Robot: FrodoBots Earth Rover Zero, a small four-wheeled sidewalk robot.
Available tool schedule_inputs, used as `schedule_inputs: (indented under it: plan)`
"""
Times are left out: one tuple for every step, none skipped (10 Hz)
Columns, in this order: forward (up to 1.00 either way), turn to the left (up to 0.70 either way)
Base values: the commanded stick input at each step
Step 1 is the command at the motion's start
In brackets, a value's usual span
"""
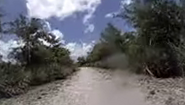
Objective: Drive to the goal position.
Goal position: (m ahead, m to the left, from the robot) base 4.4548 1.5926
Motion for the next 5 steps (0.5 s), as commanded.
schedule_inputs:
  plan:
    - [0.45, 0.0]
    - [0.45, 0.0]
    - [0.45, 0.0]
    - [0.45, 0.0]
    - [0.45, 0.0]
